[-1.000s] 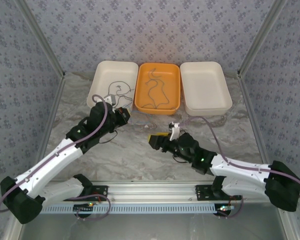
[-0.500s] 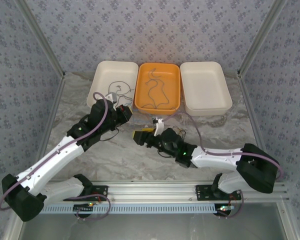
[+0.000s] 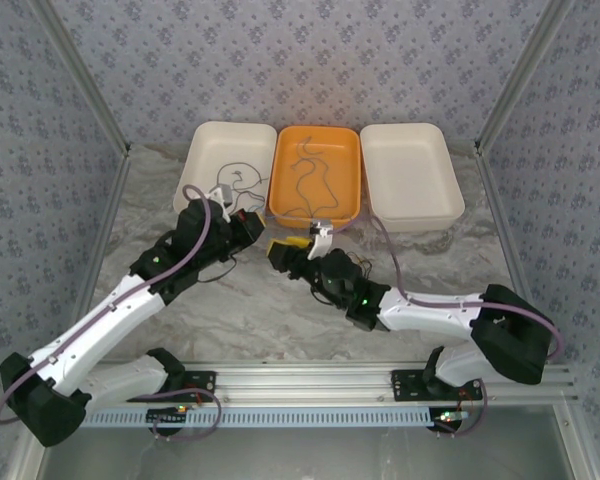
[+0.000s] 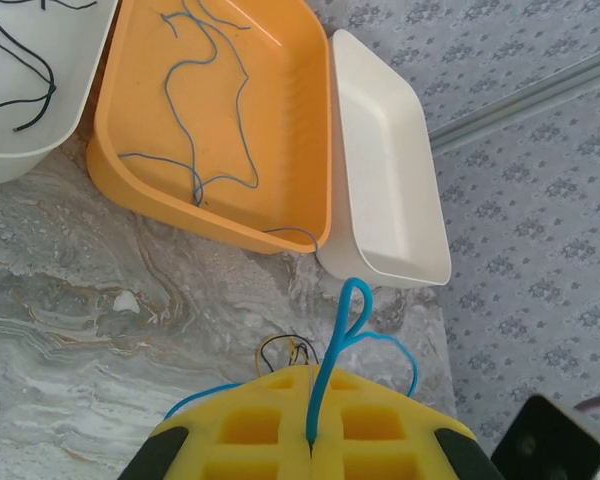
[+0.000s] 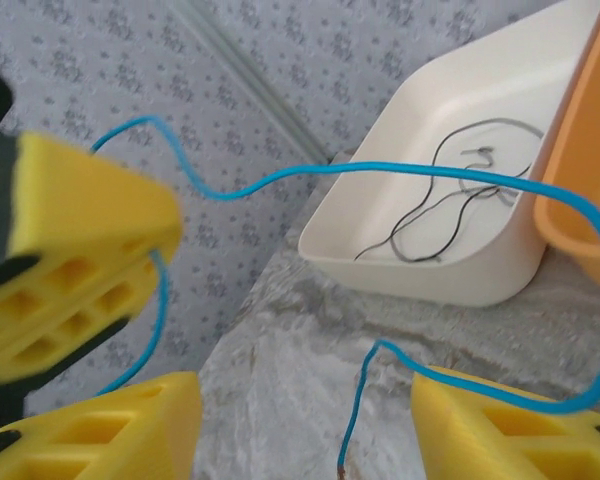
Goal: Untangle the cables
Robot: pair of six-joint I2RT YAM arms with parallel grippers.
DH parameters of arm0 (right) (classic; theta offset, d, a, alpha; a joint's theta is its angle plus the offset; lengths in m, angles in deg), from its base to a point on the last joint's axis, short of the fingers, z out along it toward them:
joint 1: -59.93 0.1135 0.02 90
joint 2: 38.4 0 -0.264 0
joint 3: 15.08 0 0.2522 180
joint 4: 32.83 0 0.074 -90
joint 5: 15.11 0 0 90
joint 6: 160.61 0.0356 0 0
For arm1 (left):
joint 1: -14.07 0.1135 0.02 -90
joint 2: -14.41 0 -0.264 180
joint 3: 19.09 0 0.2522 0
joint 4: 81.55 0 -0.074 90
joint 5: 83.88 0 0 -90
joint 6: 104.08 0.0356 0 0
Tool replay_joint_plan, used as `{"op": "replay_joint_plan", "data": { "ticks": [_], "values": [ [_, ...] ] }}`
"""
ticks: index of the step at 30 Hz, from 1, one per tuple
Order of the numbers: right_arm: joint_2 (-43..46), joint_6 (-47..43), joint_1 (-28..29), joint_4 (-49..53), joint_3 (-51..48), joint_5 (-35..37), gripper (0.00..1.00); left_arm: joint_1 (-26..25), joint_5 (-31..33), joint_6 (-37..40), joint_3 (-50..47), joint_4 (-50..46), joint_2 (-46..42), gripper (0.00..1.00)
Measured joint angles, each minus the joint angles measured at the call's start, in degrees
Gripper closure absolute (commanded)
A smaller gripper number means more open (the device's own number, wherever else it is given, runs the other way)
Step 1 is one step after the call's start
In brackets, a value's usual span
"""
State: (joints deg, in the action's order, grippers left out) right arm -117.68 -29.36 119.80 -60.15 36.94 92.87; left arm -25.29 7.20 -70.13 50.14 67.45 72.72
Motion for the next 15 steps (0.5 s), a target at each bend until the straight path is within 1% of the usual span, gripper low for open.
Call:
{"op": "replay_joint_plan", "data": {
  "ticks": [2, 4, 8, 10, 13, 15],
  "values": [
    [0.0, -0.3, -0.9, 1.0, 0.0, 0.4, 0.51, 0.0, 0.0, 0.0, 0.0, -0.6, -0.7, 1.00],
    [0.1, -0.8, -1.5, 2.5, 0.0, 0.7, 0.54, 0.0, 0.0, 0.0, 0.3, -1.2, -0.9, 1.00],
    [1.9, -2.5, -3.0, 6.5, 0.1, 0.7, 0.65, 0.0, 0.0, 0.1, 0.9, -2.4, -0.9, 1.00],
    [3.1, -3.6, -4.2, 8.8, 0.6, 0.2, 0.75, 0.0, 0.0, 0.1, 1.0, -2.6, -0.9, 1.00],
    [4.5, -6.3, -6.0, 12.1, 2.3, -1.1, 0.98, 0.0, 0.0, 0.5, 1.0, -3.0, -0.9, 1.00],
    [5.3, -8.9, -6.8, 15.3, 3.8, -1.9, 1.00, 0.0, 0.0, 0.6, 1.1, -3.8, -1.0, 1.00]
  ]
}}
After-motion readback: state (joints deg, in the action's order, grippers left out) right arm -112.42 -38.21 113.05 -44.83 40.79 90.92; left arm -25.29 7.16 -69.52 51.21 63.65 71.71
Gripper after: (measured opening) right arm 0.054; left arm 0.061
